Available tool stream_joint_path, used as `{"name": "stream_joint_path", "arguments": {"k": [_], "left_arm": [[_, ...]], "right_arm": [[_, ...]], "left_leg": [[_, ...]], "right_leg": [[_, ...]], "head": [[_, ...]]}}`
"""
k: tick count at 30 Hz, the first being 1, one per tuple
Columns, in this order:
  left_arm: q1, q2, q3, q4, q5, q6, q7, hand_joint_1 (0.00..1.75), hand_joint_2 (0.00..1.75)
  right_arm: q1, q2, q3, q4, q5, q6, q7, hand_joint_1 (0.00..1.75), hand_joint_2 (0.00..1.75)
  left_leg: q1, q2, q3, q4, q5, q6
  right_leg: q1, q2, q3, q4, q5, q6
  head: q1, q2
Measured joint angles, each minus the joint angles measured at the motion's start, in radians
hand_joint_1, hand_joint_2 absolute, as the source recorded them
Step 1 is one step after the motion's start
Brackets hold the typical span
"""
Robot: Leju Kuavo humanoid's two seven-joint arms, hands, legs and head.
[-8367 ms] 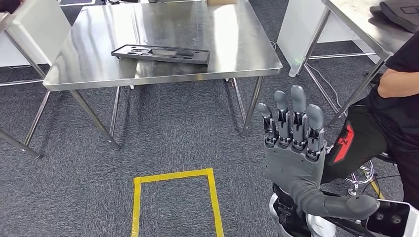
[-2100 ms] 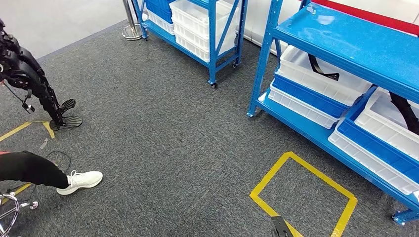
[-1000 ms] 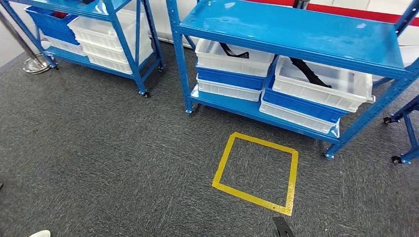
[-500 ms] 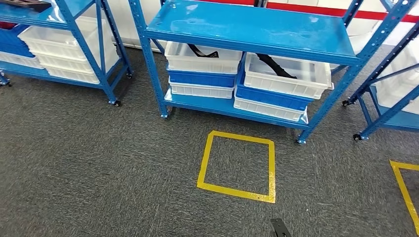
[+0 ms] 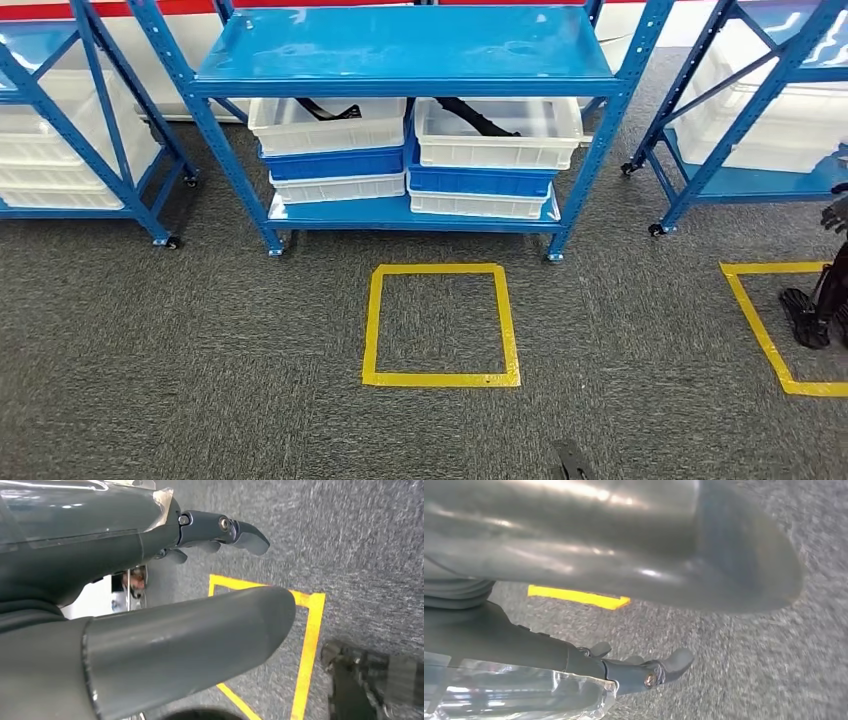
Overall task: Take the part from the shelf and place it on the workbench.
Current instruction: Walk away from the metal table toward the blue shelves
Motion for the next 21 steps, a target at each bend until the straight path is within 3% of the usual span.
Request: {"name": "stream_joint_path", "arguments": {"k": [2, 3, 4, 6, 8, 10, 12, 17, 21], "left_arm": [[0.004, 0.001, 0.000, 0.000, 0.001, 0.000, 0.000, 0.00, 0.00], [0.005, 0.002, 0.000, 0.000, 0.001, 0.000, 0.000, 0.00, 0.00], [0.005, 0.002, 0.000, 0.000, 0.002, 0.000, 0.000, 0.00, 0.00], [0.004, 0.002, 0.000, 0.000, 0.002, 0.000, 0.000, 0.00, 0.00], [0.003, 0.003, 0.000, 0.000, 0.002, 0.000, 0.000, 0.00, 0.00], [0.002, 0.001, 0.000, 0.000, 0.001, 0.000, 0.000, 0.00, 0.00], [0.003, 0.000, 0.001, 0.000, 0.001, 0.000, 0.000, 0.00, 0.00], [0.003, 0.003, 0.002, 0.000, 0.001, 0.003, 0.000, 0.00, 0.00], [0.002, 0.003, 0.005, 0.000, 0.000, 0.008, 0.000, 0.00, 0.00]], "right_arm": [[0.000, 0.000, 0.000, 0.000, 0.005, -0.004, -0.006, 0.00, 0.00], [0.001, 0.000, 0.000, 0.000, 0.007, -0.007, -0.009, 0.00, 0.00], [0.002, 0.000, 0.000, 0.000, 0.011, -0.009, -0.012, 0.00, 0.00], [0.003, 0.001, 0.000, 0.000, 0.022, -0.013, -0.018, 0.00, 0.00], [0.003, 0.001, 0.000, 0.000, 0.034, -0.016, -0.025, 0.00, 0.00], [0.003, -0.001, 0.001, 0.000, 0.044, -0.018, -0.029, 0.00, 0.00], [0.004, -0.002, 0.002, 0.000, 0.052, -0.019, -0.030, 0.00, 0.00], [0.004, -0.001, 0.005, 0.000, 0.060, -0.019, -0.030, 0.00, 0.00], [0.003, -0.001, 0.009, 0.000, 0.068, -0.019, -0.027, 0.00, 0.00]], "left_leg": [[0.000, -0.020, -0.066, 0.127, -0.045, -0.001], [0.000, -0.023, -0.083, 0.149, -0.039, 0.000], [0.000, -0.023, -0.082, 0.132, -0.014, 0.002], [0.000, -0.025, -0.034, 0.008, 0.063, 0.008], [-0.002, -0.027, 0.011, -0.102, 0.107, 0.013], [-0.006, -0.029, 0.019, -0.129, 0.113, 0.012], [-0.012, -0.029, 0.019, -0.130, 0.114, 0.013], [-0.021, -0.030, 0.017, -0.129, 0.115, 0.024], [-0.022, -0.030, 0.015, -0.128, 0.116, 0.025]], "right_leg": [[0.005, 0.018, 0.000, 0.000, 0.000, -0.005], [0.006, 0.027, 0.001, 0.001, 0.000, -0.006], [0.007, 0.034, 0.003, 0.001, 0.000, -0.006], [0.007, 0.046, 0.006, 0.001, -0.001, -0.005], [0.013, 0.053, 0.004, 0.004, -0.003, 0.000], [0.021, 0.055, -0.002, 0.007, -0.009, 0.000], [0.020, 0.054, -0.005, 0.006, -0.011, -0.002], [0.012, 0.053, 0.000, 0.000, -0.005, 0.010], [0.011, 0.053, 0.001, -0.001, -0.002, 0.014]], "head": [[-0.001, 0.000], [-0.001, 0.000], [-0.001, 0.000], [-0.001, 0.000], [0.000, 0.000], [0.001, 0.000], [0.001, 0.000], [0.001, 0.000], [0.001, 0.000]]}}
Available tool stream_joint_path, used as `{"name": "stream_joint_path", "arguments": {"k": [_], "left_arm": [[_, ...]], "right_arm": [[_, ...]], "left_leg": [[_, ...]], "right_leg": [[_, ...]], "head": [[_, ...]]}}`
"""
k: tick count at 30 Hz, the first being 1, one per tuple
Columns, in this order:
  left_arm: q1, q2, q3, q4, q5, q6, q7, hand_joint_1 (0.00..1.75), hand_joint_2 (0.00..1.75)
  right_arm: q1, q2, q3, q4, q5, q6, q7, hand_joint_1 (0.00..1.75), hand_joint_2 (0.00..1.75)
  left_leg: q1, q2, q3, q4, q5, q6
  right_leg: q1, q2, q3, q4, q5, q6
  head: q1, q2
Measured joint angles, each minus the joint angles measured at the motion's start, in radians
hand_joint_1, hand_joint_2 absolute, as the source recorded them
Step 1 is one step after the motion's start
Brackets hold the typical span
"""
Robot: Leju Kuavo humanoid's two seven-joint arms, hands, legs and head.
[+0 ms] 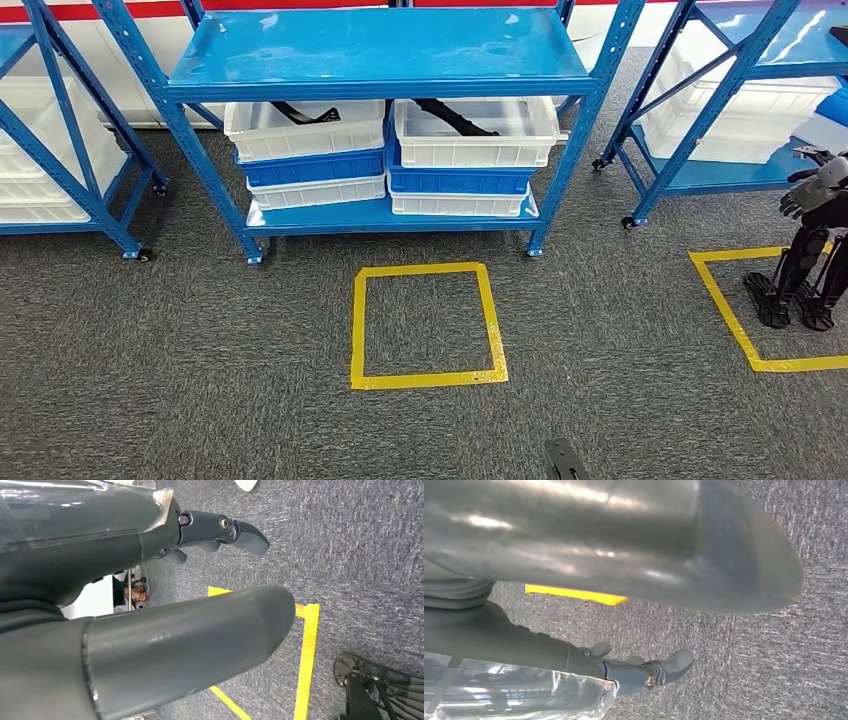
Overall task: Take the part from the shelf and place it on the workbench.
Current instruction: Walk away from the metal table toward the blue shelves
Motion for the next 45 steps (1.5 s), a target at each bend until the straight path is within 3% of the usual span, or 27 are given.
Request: {"name": "stream_joint_path", "arguments": {"k": [6, 10, 12, 14, 15, 16, 17, 19, 20, 21, 23, 24, 26, 27, 30, 31, 32, 33, 35, 36, 38, 41, 42, 45], "left_arm": [[-0.001, 0.000, 0.003, 0.000, 0.000, 0.006, 0.000, 0.00, 0.00], [-0.003, 0.003, 0.005, -0.001, -0.001, 0.007, 0.000, 0.00, 0.00], [-0.004, 0.004, 0.007, -0.001, -0.001, 0.007, 0.000, 0.00, 0.00], [-0.003, 0.005, 0.009, -0.001, -0.001, 0.007, 0.000, 0.00, 0.00], [-0.003, 0.005, 0.010, -0.001, 0.000, 0.007, 0.000, 0.00, 0.00], [-0.002, 0.005, 0.011, -0.001, 0.000, 0.007, 0.000, 0.00, 0.00], [-0.002, 0.005, 0.011, -0.001, 0.000, 0.007, 0.000, 0.00, 0.00], [-0.001, 0.005, 0.011, 0.000, 0.001, 0.008, 0.000, 0.00, 0.00], [0.000, 0.008, 0.012, 0.000, 0.001, 0.008, 0.000, 0.00, 0.00], [0.000, 0.011, 0.012, -0.001, 0.001, 0.009, 0.000, 0.00, 0.00], [0.000, 0.015, 0.012, -0.001, 0.001, 0.010, 0.000, 0.00, 0.00], [0.000, 0.013, 0.012, -0.001, 0.001, 0.010, 0.000, 0.00, 0.00], [0.000, 0.012, 0.012, -0.001, 0.001, 0.010, 0.000, 0.00, 0.00], [0.000, 0.011, 0.012, -0.001, 0.001, 0.009, 0.000, 0.00, 0.00], [0.002, 0.010, 0.013, 0.000, 0.001, 0.010, 0.000, 0.00, 0.00], [0.004, 0.010, 0.014, 0.000, 0.001, 0.010, 0.000, 0.00, 0.00], [0.006, 0.010, 0.016, 0.000, 0.001, 0.010, 0.000, 0.00, 0.00], [0.007, 0.010, 0.017, 0.000, 0.001, 0.010, 0.000, 0.00, 0.00], [0.008, 0.012, 0.020, 0.000, 0.001, 0.010, 0.000, 0.00, 0.00], [0.008, 0.013, 0.020, 0.000, 0.001, 0.010, 0.000, 0.00, 0.00], [0.006, 0.017, 0.020, 0.000, 0.001, 0.012, 0.000, 0.00, 0.00], [0.005, 0.017, 0.022, 0.000, 0.001, 0.015, 0.000, 0.00, 0.00], [0.005, 0.017, 0.022, 0.000, 0.001, 0.016, 0.000, 0.00, 0.00], [0.004, 0.014, 0.024, 0.000, 0.001, 0.018, 0.000, 0.00, 0.00]], "right_arm": [[-0.002, 0.000, 0.000, 0.000, 0.007, 0.001, 0.007, 0.00, 0.00], [-0.002, 0.004, 0.001, 0.000, 0.011, 0.000, 0.016, 0.00, 0.00], [-0.004, 0.002, 0.001, 0.000, 0.015, -0.001, 0.018, 0.00, 0.00], [-0.006, 0.002, 0.002, 0.000, 0.021, -0.002, 0.019, 0.00, 0.00], [-0.005, 0.002, 0.002, 0.000, 0.024, -0.002, 0.020, 0.00, 0.00], [-0.004, 0.001, 0.002, 0.000, 0.025, -0.002, 0.021, 0.00, 0.00], [-0.002, 0.000, 0.002, 0.000, 0.026, -0.002, 0.023, 0.00, 0.00], [-0.002, -0.001, 0.002, 0.000, 0.027, -0.002, 0.024, 0.00, 0.00], [-0.002, 0.003, 0.002, 0.000, 0.027, -0.002, 0.024, 0.00, 0.00], [-0.003, 0.005, 0.002, 0.000, 0.027, -0.003, 0.024, 0.00, 0.00], [-0.004, 0.010, 0.002, 0.001, 0.027, -0.004, 0.025, 0.00, 0.00], [-0.004, 0.008, 0.002, 0.001, 0.027, -0.005, 0.025, 0.00, 0.00], [-0.003, 0.008, 0.002, 0.000, 0.028, -0.005, 0.026, 0.00, 0.00], [-0.004, 0.008, 0.003, 0.000, 0.029, -0.005, 0.026, 0.00, 0.00], [-0.005, 0.007, 0.003, 0.000, 0.031, -0.006, 0.026, 0.00, 0.00], [-0.005, 0.007, 0.003, 0.000, 0.031, -0.006, 0.026, 0.00, 0.00], [-0.004, 0.007, 0.003, 0.000, 0.031, -0.006, 0.026, 0.00, 0.00], [-0.004, 0.007, 0.003, 0.000, 0.032, -0.006, 0.026, 0.00, 0.00], [-0.005, 0.008, 0.003, 0.000, 0.036, -0.006, 0.027, 0.00, 0.00], [-0.006, 0.010, 0.003, 0.000, 0.038, -0.006, 0.027, 0.00, 0.00], [-0.006, 0.013, 0.003, 0.000, 0.041, -0.005, 0.027, 0.00, 0.00], [-0.003, 0.013, 0.005, 0.000, 0.043, -0.003, 0.028, 0.00, 0.00], [-0.004, 0.013, 0.007, 0.000, 0.044, -0.003, 0.028, 0.00, 0.00], [-0.011, 0.008, 0.008, 0.000, 0.045, -0.003, 0.028, 0.00, 0.00]], "left_leg": [[0.001, 0.000, 0.000, 0.000, 0.000, 0.000], [0.005, 0.005, 0.010, -0.022, 0.009, 0.023], [0.012, 0.013, 0.027, -0.053, 0.025, 0.032], [0.015, 0.021, 0.033, -0.063, 0.028, 0.035], [0.016, 0.024, 0.033, -0.063, 0.027, 0.033], [0.018, 0.026, 0.033, -0.062, 0.025, 0.029], [0.022, 0.026, 0.034, -0.060, 0.022, 0.022], [0.033, 0.026, 0.035, -0.046, 0.011, 0.001], [0.037, 0.026, 0.033, -0.034, 0.002, -0.013], [0.036, 0.025, 0.030, -0.021, -0.008, -0.026], [0.035, 0.025, 0.028, -0.007, -0.021, -0.041], [0.038, 0.025, 0.031, -0.006, -0.023, -0.043], [0.044, 0.024, 0.027, 0.010, -0.035, -0.044], [0.044, 0.023, 0.010, 0.043, -0.052, -0.043], [0.034, 0.019, -0.104, 0.235, -0.122, -0.031], [0.030, 0.018, -0.138, 0.281, -0.127, -0.024], [0.025, 0.017, -0.156, 0.293, -0.112, -0.015], [0.019, 0.017, -0.156, 0.271, -0.082, -0.004], [0.002, 0.012, -0.117, 0.157, -0.006, 0.028], [-0.007, 0.011, -0.094, 0.102, 0.015, 0.043], [-0.020, 0.010, -0.068, 0.044, 0.020, 0.061], [-0.022, 0.010, -0.038, 0.005, 0.018, 0.065], [-0.020, 0.010, -0.025, -0.004, 0.019, 0.065], [-0.016, 0.013, -0.008, -0.012, 0.018, 0.063]], "right_leg": [[0.000, 0.000, 0.000, -0.001, 0.000, 0.000], [-0.005, -0.003, 0.001, -0.011, 0.006, 0.019], [0.001, -0.019, -0.024, 0.042, -0.022, 0.014], [-0.002, -0.034, -0.085, 0.168, -0.077, 0.007], [-0.006, -0.037, -0.113, 0.226, -0.097, 0.009], [-0.012, -0.039, -0.128, 0.256, -0.104, 0.016], [-0.019, -0.041, -0.122, 0.245, -0.094, 0.028], [-0.036, -0.049, -0.060, 0.127, -0.045, 0.062], [-0.041, -0.051, -0.032, 0.071, -0.028, 0.074], [-0.045, -0.051, -0.012, 0.038, -0.020, 0.073], [-0.042, -0.045, -0.008, 0.039, -0.030, 0.051], [-0.041, -0.042, -0.006, 0.044, -0.034, 0.036], [-0.037, -0.040, -0.002, 0.046, -0.038, 0.021], [-0.035, -0.039, 0.000, 0.046, -0.040, 0.015], [-0.020, -0.037, 0.005, 0.045, -0.047, -0.001], [-0.014, -0.036, 0.008, 0.045, -0.050, -0.007], [-0.008, -0.034, 0.012, 0.045, -0.053, -0.012], [-0.003, -0.031, 0.018, 0.045, -0.057, -0.017], [0.003, -0.027, 0.027, 0.044, -0.066, -0.023], [0.007, -0.025, 0.031, 0.042, -0.070, -0.023], [0.006, -0.022, 0.036, 0.038, -0.072, -0.014], [0.007, -0.027, 0.048, 0.048, -0.067, 0.008], [0.007, -0.031, 0.040, 0.068, -0.078, 0.009], [0.005, -0.038, -0.044, 0.217, -0.139, -0.001]], "head": [[0.000, 0.000], [0.000, 0.000], [0.002, 0.000], [0.003, 0.000], [0.003, 0.000], [0.003, 0.000], [0.003, 0.000], [0.003, 0.000], [0.005, 0.000], [0.004, 0.000], [-0.002, 0.000], [-0.007, 0.000], [-0.009, 0.000], [-0.010, 0.000], [-0.011, 0.000], [-0.012, 0.000], [-0.012, 0.000], [-0.012, 0.000], [-0.011, 0.000], [-0.011, 0.000], [-0.010, 0.000], [-0.010, 0.000], [-0.010, 0.000], [-0.008, 0.000]]}}
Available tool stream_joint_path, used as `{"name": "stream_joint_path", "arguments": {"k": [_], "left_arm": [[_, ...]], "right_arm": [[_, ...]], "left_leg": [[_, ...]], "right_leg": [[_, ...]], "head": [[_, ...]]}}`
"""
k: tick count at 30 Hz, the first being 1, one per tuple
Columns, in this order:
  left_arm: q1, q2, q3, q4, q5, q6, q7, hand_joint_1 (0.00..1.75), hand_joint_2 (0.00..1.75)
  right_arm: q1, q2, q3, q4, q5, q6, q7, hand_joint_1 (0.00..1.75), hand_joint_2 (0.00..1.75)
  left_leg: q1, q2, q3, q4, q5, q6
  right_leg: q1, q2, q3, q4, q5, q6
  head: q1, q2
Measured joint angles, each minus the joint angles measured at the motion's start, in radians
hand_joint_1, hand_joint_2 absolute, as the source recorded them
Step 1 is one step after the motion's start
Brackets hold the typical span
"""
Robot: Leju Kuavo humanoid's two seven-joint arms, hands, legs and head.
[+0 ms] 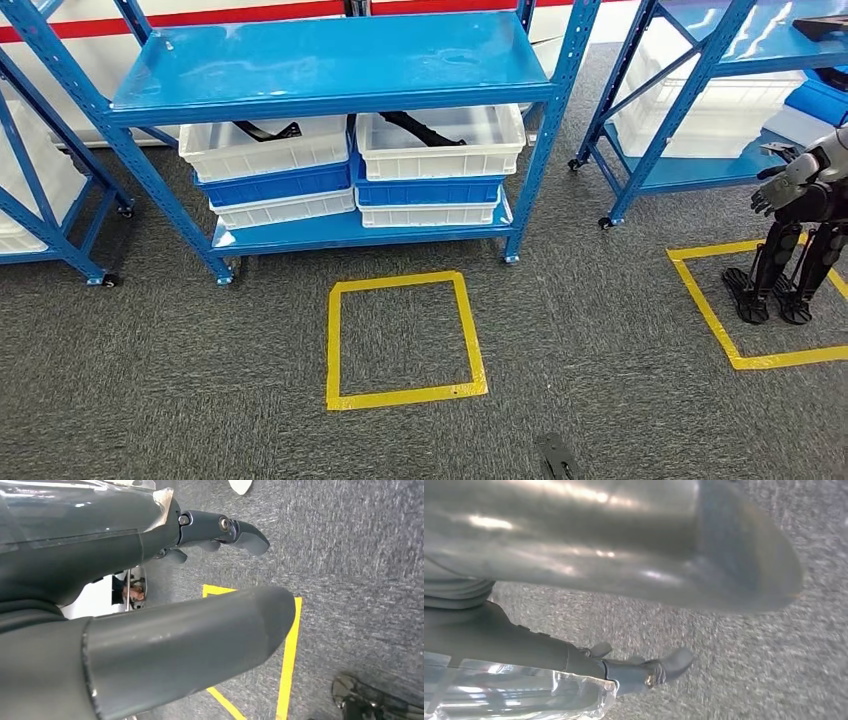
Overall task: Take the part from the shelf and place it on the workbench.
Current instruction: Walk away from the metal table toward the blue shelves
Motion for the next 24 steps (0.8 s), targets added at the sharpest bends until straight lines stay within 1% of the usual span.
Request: {"name": "stream_joint_path", "arguments": {"k": [1, 2, 3, 4, 5, 7, 8, 9, 10, 11, 12, 14, 15, 16, 17, 18, 19, 20, 21, 22, 23, 24], "left_arm": [[0.000, -0.001, 0.000, 0.000, 0.000, 0.000, 0.000, 0.00, 0.00], [0.001, -0.002, 0.001, 0.000, 0.000, 0.000, 0.000, 0.00, 0.00], [0.002, -0.003, 0.001, 0.000, 0.000, 0.001, 0.000, 0.00, 0.00], [0.003, -0.004, 0.002, 0.000, 0.000, 0.001, 0.000, 0.00, 0.00], [0.003, -0.005, 0.002, 0.000, 0.000, 0.001, 0.000, 0.00, 0.00], [0.004, -0.006, 0.002, 0.000, 0.000, 0.002, 0.000, 0.00, 0.00], [0.003, -0.006, 0.002, 0.000, 0.000, 0.003, 0.000, 0.00, 0.00], [0.003, -0.006, 0.003, 0.000, 0.000, 0.004, 0.000, 0.00, 0.00], [0.002, -0.006, 0.003, 0.000, 0.000, 0.005, 0.000, 0.00, 0.00], [0.001, -0.005, 0.003, 0.000, 0.000, 0.006, 0.000, 0.00, 0.00], [0.001, -0.005, 0.003, 0.000, 0.000, 0.006, 0.000, 0.00, 0.00], [0.000, -0.006, 0.003, 0.000, 0.000, 0.007, 0.000, 0.00, 0.00], [-0.001, -0.007, 0.003, 0.000, 0.000, 0.007, 0.000, 0.00, 0.00], [-0.003, -0.007, 0.003, 0.000, 0.000, 0.007, 0.000, 0.00, 0.00], [-0.004, -0.007, 0.003, 0.000, -0.001, 0.008, -0.001, 0.00, 0.00], [-0.004, -0.007, 0.003, 0.000, -0.001, 0.008, -0.001, 0.00, 0.00], [-0.003, -0.007, 0.003, 0.000, 0.000, 0.008, -0.002, 0.00, 0.00], [-0.002, -0.007, 0.003, 0.000, 0.000, 0.008, -0.002, 0.00, 0.00], [-0.001, -0.007, 0.004, 0.000, 0.000, 0.009, -0.002, 0.00, 0.00], [0.000, -0.007, 0.004, 0.000, 0.000, 0.009, -0.002, 0.00, 0.00], [0.000, -0.007, 0.006, 0.000, 0.000, 0.009, -0.002, 0.00, 0.00], [0.000, -0.006, 0.007, 0.000, 0.000, 0.009, -0.002, 0.00, 0.00]], "right_arm": [[0.001, -0.002, 0.000, 0.000, 0.000, 0.000, 0.000, 0.00, 0.00], [0.003, -0.004, 0.000, 0.000, 0.001, 0.000, 0.000, 0.00, 0.00], [0.005, -0.004, 0.000, 0.000, 0.001, 0.000, 0.000, 0.00, 0.00], [0.007, -0.005, 0.000, 0.000, 0.002, 0.000, 0.000, 0.00, 0.00], [0.007, -0.005, 0.000, 0.000, 0.002, 0.000, -0.001, 0.00, 0.00], [0.007, -0.006, 0.000, 0.000, 0.004, 0.000, -0.001, 0.00, 0.00], [0.007, -0.006, 0.000, 0.000, 0.004, 0.000, -0.001, 0.00, 0.00], [0.006, -0.006, 0.000, 0.000, 0.005, 0.000, -0.002, 0.00, 0.00], [0.006, -0.006, 0.000, 0.000, 0.006, 0.000, -0.002, 0.00, 0.00], [0.007, -0.006, 0.000, 0.000, 0.007, 0.000, -0.002, 0.00, 0.00], [0.008, -0.007, 0.000, 0.000, 0.009, 0.000, -0.002, 0.00, 0.00], [0.011, -0.005, 0.000, 0.000, 0.011, 0.000, -0.002, 0.00, 0.00], [0.010, -0.005, 0.000, 0.000, 0.012, 0.000, -0.002, 0.00, 0.00], [0.008, -0.005, 0.000, 0.000, 0.013, 0.000, -0.002, 0.00, 0.00], [0.006, -0.005, 0.000, 0.000, 0.014, 0.000, -0.002, 0.00, 0.00], [0.006, -0.006, 0.000, 0.000, 0.015, 0.000, -0.002, 0.00, 0.00], [0.006, -0.006, 0.000, 0.000, 0.015, 0.000, -0.003, 0.00, 0.00], [0.007, -0.006, 0.000, 0.000, 0.016, 0.000, -0.003, 0.00, 0.00], [0.008, -0.006, 0.000, 0.000, 0.016, 0.000, -0.003, 0.00, 0.00], [0.008, -0.006, 0.000, 0.000, 0.017, 0.000, -0.003, 0.00, 0.00], [0.007, -0.005, 0.000, 0.000, 0.017, 0.000, -0.003, 0.00, 0.00], [0.007, -0.005, 0.000, 0.000, 0.018, 0.000, -0.003, 0.00, 0.00]], "left_leg": [[0.001, 0.000, 0.002, 0.000, -0.003, -0.002], [0.001, -0.001, 0.005, 0.000, -0.006, -0.004], [0.002, -0.001, 0.008, 0.001, -0.009, -0.006], [0.004, -0.002, 0.013, 0.001, -0.013, -0.010], [0.006, -0.002, 0.018, 0.001, -0.016, -0.013], [0.009, -0.002, 0.029, 0.003, -0.025, -0.022], [0.009, -0.001, 0.033, 0.005, -0.031, -0.027], [0.008, -0.001, 0.035, 0.006, -0.036, -0.033], [0.006, 0.000, 0.035, 0.007, -0.041, -0.040], [0.005, 0.000, 0.037, 0.011, -0.043, -0.046], [0.005, 0.000, 0.038, 0.015, -0.044, -0.050], [0.009, 0.000, 0.039, 0.031, -0.052, -0.058], [0.011, 0.000, 0.031, 0.050, -0.064, -0.061], [0.013, -0.001, 0.012, 0.087, -0.082, -0.066], [0.014, -0.001, -0.019, 0.141, -0.106, -0.071], [0.015, -0.001, -0.057, 0.205, -0.131, -0.075], [0.015, -0.001, -0.097, 0.262, -0.149, -0.077], [0.016, -0.001, -0.127, 0.295, -0.153, -0.078], [0.016, -0.001, -0.138, 0.291, -0.137, -0.075], [0.016, -0.001, -0.131, 0.251, -0.103, -0.071], [0.014, -0.001, -0.108, 0.186, -0.058, -0.063], [0.011, -0.001, -0.082, 0.124, -0.028, -0.055]], "right_leg": [[-0.001, 0.000, -0.032, 0.046, -0.013, 0.001], [-0.002, -0.001, -0.056, 0.071, -0.017, 0.006], [-0.004, -0.001, -0.066, 0.071, -0.009, 0.013], [-0.006, -0.002, -0.063, 0.046, 0.011, 0.022], [-0.009, -0.003, -0.051, 0.004, 0.037, 0.033], [-0.015, -0.006, -0.015, -0.103, 0.100, 0.054], [-0.016, -0.007, -0.002, -0.147, 0.117, 0.056], [-0.015, -0.010, 0.007, -0.176, 0.123, 0.049], [-0.013, -0.011, 0.013, -0.190, 0.125, 0.037], [-0.011, -0.011, 0.013, -0.192, 0.120, 0.020], [-0.010, -0.011, 0.017, -0.192, 0.122, 0.006], [-0.014, -0.008, 0.029, -0.194, 0.126, -0.010], [-0.016, -0.007, 0.037, -0.194, 0.125, -0.014], [-0.016, -0.006, 0.042, -0.195, 0.123, -0.018], [-0.015, -0.006, 0.044, -0.195, 0.121, -0.021], [-0.014, -0.005, 0.045, -0.195, 0.118, -0.024], [-0.012, -0.005, 0.047, -0.195, 0.115, -0.026], [-0.011, -0.003, 0.050, -0.195, 0.112, -0.028], [-0.009, -0.002, 0.054, -0.195, 0.107, -0.028], [-0.008, 0.000, 0.061, -0.195, 0.102, -0.027], [-0.008, 0.001, 0.069, -0.195, 0.097, -0.026], [-0.006, 0.002, 0.077, -0.196, 0.091, -0.023]], "head": [[0.000, 0.000], [0.000, 0.000], [0.000, 0.000], [0.000, 0.000], [0.000, 0.000], [0.000, 0.000], [0.000, 0.000], [0.001, 0.000], [0.000, 0.000], [-0.001, 0.000], [-0.001, 0.000], [-0.002, 0.000], [-0.003, 0.000], [-0.004, 0.000], [-0.004, 0.000], [-0.005, 0.000], [-0.005, 0.000], [-0.005, 0.000], [-0.005, 0.000], [-0.005, 0.000], [-0.005, 0.000], [-0.005, 0.000]]}}
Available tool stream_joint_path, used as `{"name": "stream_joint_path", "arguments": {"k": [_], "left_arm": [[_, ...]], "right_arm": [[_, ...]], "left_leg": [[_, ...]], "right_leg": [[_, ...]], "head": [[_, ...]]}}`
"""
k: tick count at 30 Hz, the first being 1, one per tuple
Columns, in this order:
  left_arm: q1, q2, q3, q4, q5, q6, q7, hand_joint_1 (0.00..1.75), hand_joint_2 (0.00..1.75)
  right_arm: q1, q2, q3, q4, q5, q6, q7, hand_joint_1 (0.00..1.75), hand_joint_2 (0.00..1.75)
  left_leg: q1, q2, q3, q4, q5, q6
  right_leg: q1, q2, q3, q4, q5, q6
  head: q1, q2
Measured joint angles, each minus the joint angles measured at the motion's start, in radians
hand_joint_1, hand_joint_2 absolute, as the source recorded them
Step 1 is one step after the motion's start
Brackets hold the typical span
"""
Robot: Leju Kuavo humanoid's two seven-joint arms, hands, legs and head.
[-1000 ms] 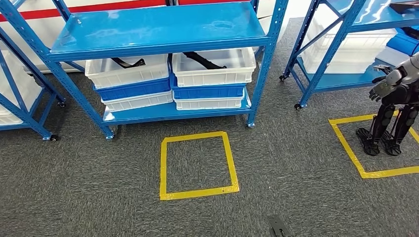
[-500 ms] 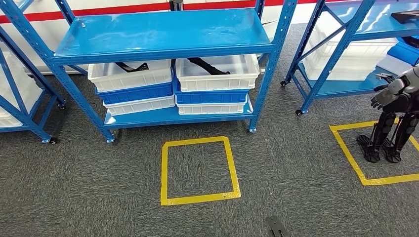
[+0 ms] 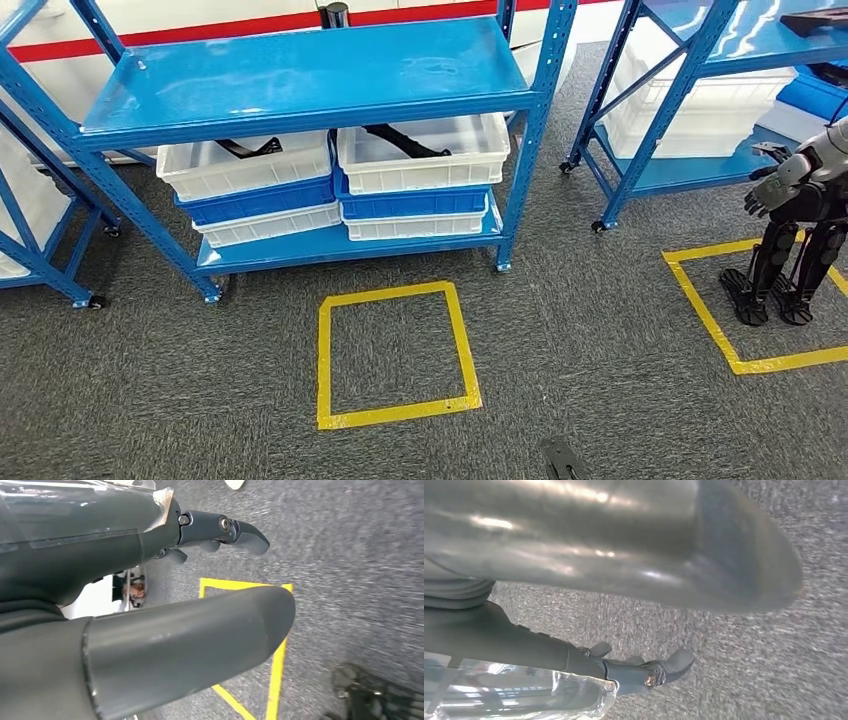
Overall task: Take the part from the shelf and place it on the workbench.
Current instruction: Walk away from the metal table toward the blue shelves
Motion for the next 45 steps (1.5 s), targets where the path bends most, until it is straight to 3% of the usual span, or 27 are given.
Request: {"name": "stream_joint_path", "arguments": {"k": [2, 4, 5, 7, 10, 12, 13, 15, 16, 17, 18, 20, 22, 26, 27, 28, 30, 31, 32, 34, 36, 37, 39, 41, 42, 43, 45], "left_arm": [[-0.002, 0.001, 0.003, 0.000, 0.000, 0.000, 0.000, 0.00, 0.00], [-0.003, 0.003, 0.005, 0.000, 0.001, 0.001, 0.000, 0.00, 0.00], [-0.001, 0.004, 0.005, 0.000, 0.001, 0.001, 0.001, 0.00, 0.00], [0.000, 0.004, 0.006, 0.000, 0.001, 0.001, 0.001, 0.00, 0.00], [-0.001, 0.004, 0.007, 0.000, 0.002, 0.001, 0.001, 0.00, 0.00], [0.001, 0.004, 0.008, 0.000, 0.003, 0.001, 0.001, 0.00, 0.00], [0.002, 0.003, 0.009, 0.000, 0.003, 0.001, 0.001, 0.00, 0.00], [0.003, 0.002, 0.011, 0.000, 0.003, 0.001, 0.002, 0.00, 0.00], [0.003, 0.002, 0.012, 0.000, 0.003, 0.001, 0.001, 0.00, 0.00], [0.002, 0.003, 0.012, 0.000, 0.003, 0.001, 0.001, 0.00, 0.00], [0.002, 0.003, 0.013, 0.000, 0.003, 0.002, 0.002, 0.00, 0.00], [0.000, 0.003, 0.014, 0.000, 0.002, 0.002, 0.002, 0.00, 0.00], [-0.002, 0.002, 0.015, 0.000, 0.001, 0.002, 0.002, 0.00, 0.00], [-0.003, 0.002, 0.015, 0.000, 0.001, 0.002, 0.001, 0.00, 0.00], [-0.003, 0.003, 0.016, 0.000, 0.000, 0.002, 0.001, 0.00, 0.00], [-0.002, 0.003, 0.016, 0.000, 0.000, 0.002, 0.001, 0.00, 0.00], [-0.002, 0.004, 0.018, 0.000, 0.000, 0.002, 0.002, 0.00, 0.00], [-0.002, 0.004, 0.018, 0.000, 0.000, 0.002, 0.001, 0.00, 0.00], [-0.003, 0.004, 0.018, 0.000, 0.000, 0.002, 0.001, 0.00, 0.00], [-0.004, 0.005, 0.018, 0.000, 0.000, 0.002, 0.001, 0.00, 0.00], [-0.002, 0.005, 0.019, 0.000, -0.001, 0.002, 0.002, 0.00, 0.00], [-0.002, 0.005, 0.019, 0.000, -0.001, 0.002, 0.002, 0.00, 0.00], [-0.004, 0.005, 0.019, 0.000, -0.002, 0.002, 0.002, 0.00, 0.00], [-0.005, 0.006, 0.019, 0.000, -0.002, 0.002, 0.001, 0.00, 0.00], [-0.005, 0.006, 0.019, 0.000, -0.002, 0.002, 0.001, 0.00, 0.00], [-0.005, 0.005, 0.019, 0.000, -0.002, 0.002, 0.001, 0.00, 0.00], [-0.004, 0.005, 0.020, 0.000, -0.002, 0.002, 0.002, 0.00, 0.00]], "right_arm": [[-0.002, 0.001, 0.000, 0.000, 0.002, 0.000, 0.001, 0.00, 0.00], [-0.002, 0.003, 0.000, 0.000, 0.004, 0.000, 0.003, 0.00, 0.00], [-0.002, 0.003, 0.000, 0.000, 0.005, -0.001, 0.004, 0.00, 0.00], [-0.002, 0.003, 0.001, 0.000, 0.009, -0.001, 0.005, 0.00, 0.00], [-0.005, 0.001, 0.002, 0.000, 0.012, -0.002, 0.006, 0.00, 0.00], [-0.001, 0.000, 0.002, 0.000, 0.012, -0.003, 0.005, 0.00, 0.00], [0.001, 0.000, 0.002, 0.000, 0.012, -0.003, 0.005, 0.00, 0.00], [0.003, 0.000, 0.002, 0.000, 0.013, -0.003, 0.004, 0.00, 0.00], [0.003, 0.001, 0.002, 0.000, 0.013, -0.003, 0.004, 0.00, 0.00], [0.003, 0.001, 0.002, 0.000, 0.014, -0.004, 0.004, 0.00, 0.00], [0.004, 0.001, 0.002, 0.000, 0.014, -0.004, 0.003, 0.00, 0.00], [0.003, 0.002, 0.002, 0.000, 0.014, -0.005, 0.002, 0.00, 0.00], [0.001, 0.002, 0.002, 0.000, 0.015, -0.006, 0.001, 0.00, 0.00], [0.000, 0.003, 0.002, 0.000, 0.015, -0.006, 0.001, 0.00, 0.00], [0.001, 0.003, 0.002, 0.000, 0.015, -0.006, 0.001, 0.00, 0.00], [0.002, 0.004, 0.002, 0.000, 0.015, -0.006, 0.001, 0.00, 0.00], [0.002, 0.005, 0.002, 0.000, 0.015, -0.006, 0.001, 0.00, 0.00], [0.001, 0.005, 0.002, 0.000, 0.015, -0.006, 0.001, 0.00, 0.00], [0.001, 0.005, 0.002, 0.000, 0.015, -0.006, 0.001, 0.00, 0.00], [0.000, 0.006, 0.002, 0.000, 0.015, -0.006, 0.001, 0.00, 0.00], [0.000, 0.006, 0.002, 0.000, 0.015, -0.007, 0.001, 0.00, 0.00], [-0.001, 0.007, 0.002, 0.000, 0.015, -0.007, 0.002, 0.00, 0.00], [-0.004, 0.008, 0.002, 0.000, 0.016, -0.008, 0.002, 0.00, 0.00], [-0.003, 0.007, 0.003, 0.000, 0.016, -0.008, 0.002, 0.00, 0.00], [-0.001, 0.007, 0.003, 0.000, 0.017, -0.008, 0.002, 0.00, 0.00], [0.001, 0.006, 0.003, 0.000, 0.017, -0.008, 0.001, 0.00, 0.00], [0.004, 0.006, 0.003, 0.000, 0.018, -0.008, -0.001, 0.00, 0.00]], "left_leg": [[-0.008, -0.002, 0.033, -0.071, -0.007, 0.016], [-0.013, -0.007, 0.047, -0.090, -0.034, 0.031], [-0.011, -0.006, 0.060, -0.101, -0.019, 0.038], [-0.009, -0.002, 0.090, -0.114, 0.002, 0.048], [-0.012, 0.001, 0.107, -0.115, 0.002, 0.054], [-0.013, -0.002, 0.115, -0.114, -0.008, 0.054], [-0.012, -0.004, 0.121, -0.114, -0.014, 0.053], [-0.012, -0.007, 0.138, -0.114, -0.029, 0.046], [-0.013, -0.007, 0.146, -0.113, -0.038, 0.042], [-0.014, -0.007, 0.151, -0.112, -0.046, 0.036], [-0.015, -0.007, 0.156, -0.109, -0.051, 0.030], [-0.015, -0.005, 0.161, -0.097, -0.055, 0.020], [-0.011, -0.005, 0.144, -0.051, -0.067, 0.009], [0.006, -0.006, 0.004, 0.156, -0.148, -0.016], [0.009, -0.005, -0.021, 0.172, -0.146, -0.020], [0.013, -0.005, -0.029, 0.155, -0.123, -0.023], [0.018, -0.003, 0.004, 0.039, -0.035, -0.024], [0.017, 0.000, 0.025, -0.017, -0.019, -0.023], [0.014, 0.002, 0.040, -0.053, -0.026, -0.018], [0.007, 0.004, 0.051, -0.072, -0.067, -0.001], [0.006, 0.002, 0.071, -0.084, -0.042, 0.021], [0.007, 0.003, 0.084, -0.088, -0.027, 0.029], [0.005, 0.006, 0.100, -0.092, -0.013, 0.038], [0.001, 0.005, 0.105, -0.092, -0.020, 0.044], [-0.002, 0.002, 0.109, -0.092, -0.025, 0.045], [-0.004, -0.001, 0.115, -0.092, -0.032, 0.046], [-0.008, -0.006, 0.132, -0.092, -0.046, 0.045]], "right_leg": [[0.003, 0.002, 0.007, -0.005, -0.011, 0.010], [0.007, 0.003, 0.017, 0.000, -0.007, 0.029], [0.008, 0.002, 0.023, 0.006, -0.008, 0.037], [0.009, -0.002, 0.017, 0.046, -0.028, 0.043], [0.008, -0.005, -0.079, 0.205, -0.101, 0.035], [0.007, -0.006, -0.131, 0.249, -0.121, 0.038], [0.006, -0.006, -0.133, 0.221, -0.105, 0.046], [0.003, -0.007, -0.104, 0.101, -0.023, 0.069], [0.003, -0.010, -0.089, 0.050, 0.009, 0.071], [0.006, -0.013, -0.076, 0.019, 0.034, 0.064], [0.008, -0.016, -0.071, 0.009, 0.044, 0.048], [0.008, -0.015, -0.058, 0.004, 0.044, 0.020], [0.002, -0.012, -0.044, 0.000, 0.040, 0.004], [0.000, -0.010, -0.031, -0.001, 0.027, -0.010], [-0.001, -0.009, -0.028, -0.001, 0.022, -0.009], [-0.003, -0.008, -0.023, -0.001, 0.018, -0.007], [-0.007, -0.006, -0.011, -0.002, 0.006, 0.002], [-0.007, -0.006, -0.003, -0.001, 0.000, 0.008], [-0.007, -0.005, 0.000, -0.002, -0.006, 0.015], [-0.004, -0.005, 0.014, 0.002, -0.006, 0.035], [-0.002, -0.006, 0.021, 0.016, -0.008, 0.052], [-0.001, -0.007, 0.014, 0.036, -0.018, 0.055], [-0.002, -0.009, -0.031, 0.124, -0.057, 0.047], [0.000, -0.009, -0.109, 0.235, -0.102, 0.040], [0.002, -0.009, -0.138, 0.262, -0.114, 0.040], [0.003, -0.009, -0.151, 0.256, -0.112, 0.044], [0.004, -0.009, -0.133, 0.154, -0.053, 0.061]], "head": [[0.000, 0.000], [0.000, 0.000], [0.001, 0.000], [0.003, 0.000], [0.003, 0.000], [0.003, 0.000], [0.003, 0.000], [0.003, 0.000], [0.003, 0.000], [0.002, 0.000], [0.002, 0.000], [0.002, 0.000], [0.002, 0.000], [0.001, 0.000], [0.001, 0.000], [0.001, 0.000], [0.001, 0.000], [0.001, 0.000], [0.001, 0.000], [0.000, 0.000], [0.002, 0.000], [0.003, 0.000], [0.006, 0.000], [0.006, 0.000], [0.006, 0.000], [0.006, 0.000], [0.007, 0.000]]}}
